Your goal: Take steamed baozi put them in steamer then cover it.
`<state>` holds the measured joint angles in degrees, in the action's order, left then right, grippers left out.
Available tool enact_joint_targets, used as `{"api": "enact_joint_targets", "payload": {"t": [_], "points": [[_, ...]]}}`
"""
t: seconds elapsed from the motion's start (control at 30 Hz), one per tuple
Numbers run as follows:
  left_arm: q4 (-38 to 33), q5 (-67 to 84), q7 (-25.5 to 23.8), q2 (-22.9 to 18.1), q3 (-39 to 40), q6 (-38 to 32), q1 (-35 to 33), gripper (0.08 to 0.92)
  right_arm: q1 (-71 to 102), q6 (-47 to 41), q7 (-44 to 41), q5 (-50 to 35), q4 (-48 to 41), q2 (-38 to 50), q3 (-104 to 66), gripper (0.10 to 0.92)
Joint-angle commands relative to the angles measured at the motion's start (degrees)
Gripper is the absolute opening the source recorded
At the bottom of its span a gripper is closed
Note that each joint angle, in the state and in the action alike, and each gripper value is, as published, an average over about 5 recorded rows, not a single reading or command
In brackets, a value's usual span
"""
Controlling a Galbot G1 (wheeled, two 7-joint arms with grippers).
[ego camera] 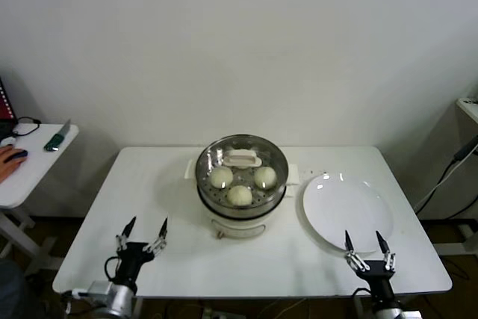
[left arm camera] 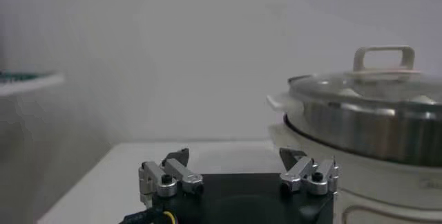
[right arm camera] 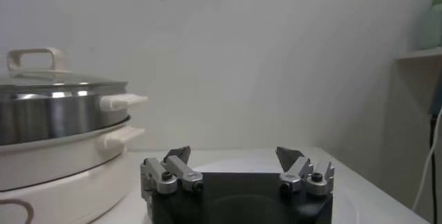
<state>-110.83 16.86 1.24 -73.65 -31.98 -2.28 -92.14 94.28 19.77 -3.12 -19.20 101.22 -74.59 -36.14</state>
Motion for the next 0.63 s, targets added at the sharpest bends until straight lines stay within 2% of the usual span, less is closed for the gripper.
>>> {"api": "enact_joint_targets", "payload": {"t": [0.03, 0.63], "points": [[3.16, 3.54, -0.35, -2.85, 0.27, -4.65, -3.58, 0.823, 0.25, 0.35, -0.89, -0.78, -0.61, 0.76, 0.08, 0.823], [2.62, -0.17, -0.42, -3.25, 1.4, -6.55, -6.27, 0.823, 0.31, 0.98, -1.28, -0.9, -1.24, 0.89, 0.31, 0.823]]}}
